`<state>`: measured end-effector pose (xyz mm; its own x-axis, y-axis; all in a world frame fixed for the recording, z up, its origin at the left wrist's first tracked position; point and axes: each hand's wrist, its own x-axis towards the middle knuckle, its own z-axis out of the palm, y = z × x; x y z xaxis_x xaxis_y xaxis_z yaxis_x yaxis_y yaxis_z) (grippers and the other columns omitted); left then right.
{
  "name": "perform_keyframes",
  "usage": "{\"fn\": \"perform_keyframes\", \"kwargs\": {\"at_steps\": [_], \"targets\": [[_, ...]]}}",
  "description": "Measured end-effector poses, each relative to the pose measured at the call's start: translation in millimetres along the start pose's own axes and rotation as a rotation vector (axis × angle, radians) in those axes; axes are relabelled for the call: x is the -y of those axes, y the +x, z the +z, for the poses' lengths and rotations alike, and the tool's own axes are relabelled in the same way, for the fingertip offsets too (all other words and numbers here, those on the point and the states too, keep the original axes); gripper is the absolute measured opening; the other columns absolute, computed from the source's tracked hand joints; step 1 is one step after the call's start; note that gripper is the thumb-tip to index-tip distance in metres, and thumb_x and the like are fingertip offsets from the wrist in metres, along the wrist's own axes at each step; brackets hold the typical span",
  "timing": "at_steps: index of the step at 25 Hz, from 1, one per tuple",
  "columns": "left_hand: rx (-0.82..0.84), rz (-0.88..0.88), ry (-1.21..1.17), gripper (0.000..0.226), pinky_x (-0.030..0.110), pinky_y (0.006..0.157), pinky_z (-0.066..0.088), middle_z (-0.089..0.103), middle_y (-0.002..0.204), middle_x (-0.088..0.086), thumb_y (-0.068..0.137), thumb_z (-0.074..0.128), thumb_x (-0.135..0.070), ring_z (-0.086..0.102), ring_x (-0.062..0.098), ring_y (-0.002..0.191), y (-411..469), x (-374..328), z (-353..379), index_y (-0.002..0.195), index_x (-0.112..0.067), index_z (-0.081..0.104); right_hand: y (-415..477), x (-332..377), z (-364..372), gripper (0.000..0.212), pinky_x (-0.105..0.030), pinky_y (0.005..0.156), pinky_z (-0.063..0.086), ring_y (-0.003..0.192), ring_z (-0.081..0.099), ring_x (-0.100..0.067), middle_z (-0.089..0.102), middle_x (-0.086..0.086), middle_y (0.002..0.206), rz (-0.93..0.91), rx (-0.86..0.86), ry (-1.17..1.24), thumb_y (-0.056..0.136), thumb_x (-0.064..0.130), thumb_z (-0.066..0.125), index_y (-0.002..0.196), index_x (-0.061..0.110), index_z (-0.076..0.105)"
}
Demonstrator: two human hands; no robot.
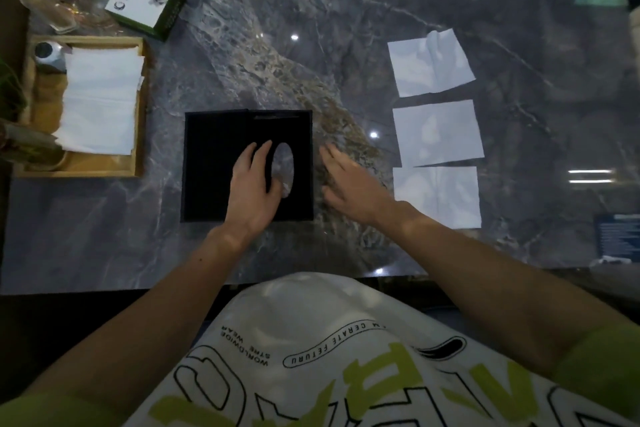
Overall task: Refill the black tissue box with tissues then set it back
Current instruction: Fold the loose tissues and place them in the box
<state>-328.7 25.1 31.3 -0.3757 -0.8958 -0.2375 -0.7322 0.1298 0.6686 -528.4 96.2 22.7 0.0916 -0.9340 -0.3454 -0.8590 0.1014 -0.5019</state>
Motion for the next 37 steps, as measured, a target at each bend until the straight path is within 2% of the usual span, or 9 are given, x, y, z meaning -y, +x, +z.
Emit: {"fn": "perform_keyframes", "kwargs": {"at_steps": [6,10,15,21,25,28,31,34,37], "targets": [[0.06,0.27,-0.211,0.045,0.027,0.106,0.035,0.054,0.127,0.014,0.084,0.057,-0.001,0.05,0.023,0.119,-4.5,-53.8,41.2,0.128,-0.007,0.054,-65.1,-35.3,-5.4,0.066,-0.036,0.115,0.028,0.138,0.035,-0.03,0.032,-0.015,0.154,0.317,-0.199,0.141,0.094,0.025,0.053,0.151,0.009,0.024],[0.145,0.219,-0.299,0.039,0.019,0.088,0.04,0.055,0.117,0.001,0.085,0.057,-0.003,0.056,0.015,0.104,-9.8,-89.2,74.2,0.123,-0.013,0.057,-98.8,-74.4,-18.5,0.063,-0.036,0.116,0.025,0.142,0.03,-0.028,0.031,-0.013,0.156,0.48,-0.257,0.135,0.097,0.028,0.052,0.151,0.008,0.025],[0.191,-0.212,-0.409,0.043,0.028,0.078,0.052,0.059,0.111,0.004,0.083,0.065,-0.01,0.059,0.015,0.088,-8.8,-120.0,127.5,0.124,-0.011,0.054,-109.7,-133.3,-35.1,0.06,-0.037,0.113,0.029,0.14,0.034,-0.027,0.036,-0.01,0.154,0.529,-0.227,0.119,0.097,0.031,0.053,0.15,0.012,0.03],[0.064,-0.637,-0.569,0.045,0.013,0.061,0.045,0.057,0.097,-0.002,0.084,0.071,-0.014,0.056,0.009,0.078,-33.8,-168.2,198.9,0.123,-0.01,0.049,-103.7,-195.5,-52.0,0.059,-0.041,0.114,0.031,0.139,0.037,-0.028,0.036,-0.007,0.154,0.355,-0.048,0.081,0.096,0.036,0.054,0.147,0.017,0.033],[-0.056,-0.949,-0.854,0.026,0.018,0.051,0.045,0.056,0.083,0.001,0.087,0.067,-0.011,0.054,0.009,0.065,-43.4,-192.4,216.0,0.105,-0.013,0.048,-93.8,-213.5,-60.2,0.053,-0.042,0.108,0.037,0.131,0.044,-0.029,0.044,-0.009,0.147,0.192,0.008,0.023,0.096,0.034,0.054,0.143,0.015,0.04],[-0.075,-1.187,-1.128,0.009,0.021,0.047,0.034,0.039,0.066,0.003,0.092,0.057,-0.013,0.039,0.012,0.046,-54.0,-200.5,221.5,0.098,-0.013,0.05,-87.3,-219.9,-59.0,0.047,-0.04,0.103,0.04,0.123,0.049,-0.028,0.05,-0.009,0.139,0.119,0.055,0.013,0.095,0.033,0.054,0.137,0.014,0.047],[-0.045,-1.314,-1.279,0.007,0.026,0.053,0.025,0.028,0.067,0.003,0.095,0.049,-0.019,0.029,0.014,0.054,-59.4,-201.7,229.9,0.097,-0.013,0.045,-78.5,-223.7,-56.8,0.043,-0.041,0.099,0.044,0.117,0.052,-0.027,0.055,-0.009,0.13,0.078,0.095,-0.016,0.093,0.034,0.055,0.132,0.016,0.05],[-0.02,-1.383,-1.38,0.015,0.027,0.069,0.04,0.037,0.073,0.006,0.096,0.046,-0.021,0.041,0.018,0.068,-60.7,-203.4,238.0,0.086,-0.01,0.043,-72.3,-224.8,-56.0,0.036,-0.039,0.088,0.048,0.106,0.056,-0.027,0.06,-0.008,0.115,0.047,0.096,-0.04,0.09,0.033,0.057,0.123,0.016,0.054],[-0.042,-1.411,-1.45,0.017,0.025,0.058,0.034,0.033,0.068,0.006,0.095,0.047,-0.021,0.035,0.016,0.059,-59.2,-207.2,245.0,0.085,-0.009,0.041,-68.0,-221.9,-53.6,0.03,-0.039,0.082,0.053,0.094,0.061,-0.025,0.062,-0.007,0.104,0.084,0.128,-0.01,0.09,0.033,0.059,0.115,0.015,0.055]]}}
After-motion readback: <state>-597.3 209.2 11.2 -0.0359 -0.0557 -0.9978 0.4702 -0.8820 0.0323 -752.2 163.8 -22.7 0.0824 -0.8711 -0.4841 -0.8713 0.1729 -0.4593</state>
